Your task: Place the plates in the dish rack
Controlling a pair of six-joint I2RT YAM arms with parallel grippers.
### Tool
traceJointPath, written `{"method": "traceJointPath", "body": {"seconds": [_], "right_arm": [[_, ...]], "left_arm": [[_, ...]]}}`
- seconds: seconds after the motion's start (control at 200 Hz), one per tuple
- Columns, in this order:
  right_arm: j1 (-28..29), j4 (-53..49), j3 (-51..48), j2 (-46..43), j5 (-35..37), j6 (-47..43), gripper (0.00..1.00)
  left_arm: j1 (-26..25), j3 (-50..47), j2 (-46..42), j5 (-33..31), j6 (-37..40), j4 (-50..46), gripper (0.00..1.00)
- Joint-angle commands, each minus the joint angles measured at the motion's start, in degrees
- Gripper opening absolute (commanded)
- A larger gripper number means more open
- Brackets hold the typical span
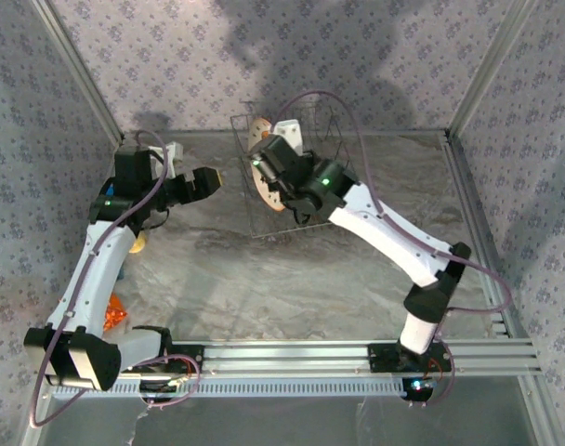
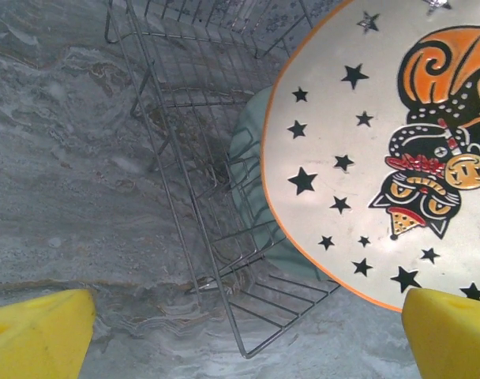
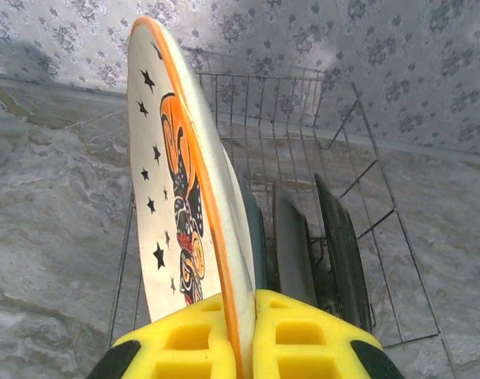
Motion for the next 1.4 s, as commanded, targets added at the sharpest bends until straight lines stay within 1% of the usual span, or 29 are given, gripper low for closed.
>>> {"method": "traceJointPath", "body": {"seconds": [0.0,0.13,0.205,0.45,0.969,1.394], "right_arm": [[2.15,-0.72,9.13,3.55,13.28,-0.81,0.00],[3.39,-6.37,16.68,9.87,17.25,-0.30,0.00],[3.70,-8.51,19.26,12.36,19.16,0.08,0.00],[3.99,-10.50,20.39,15.67,22.49,-0.19,0.00],[3.80,-17.56,20.43,19.64,21.12,7.29,0.00],[3.17,-20.47,20.89,23.61,17.54,12.92,0.00]], "left_arm": [[0.24,0.76,-0.07,-0.88,1.64,-0.53,0.99],[0.32,-0.20,-0.47,-1.44,2.00,-0.07,0.99],[0.30,-0.90,-0.73,-1.47,2.24,0.51,0.99],[0.46,-4.49,-0.70,-2.83,2.43,3.32,0.99],[1.19,-5.59,-1.13,-3.02,2.52,3.21,0.99],[1.29,-5.63,-0.73,-2.67,2.39,2.94,1.00]]}}
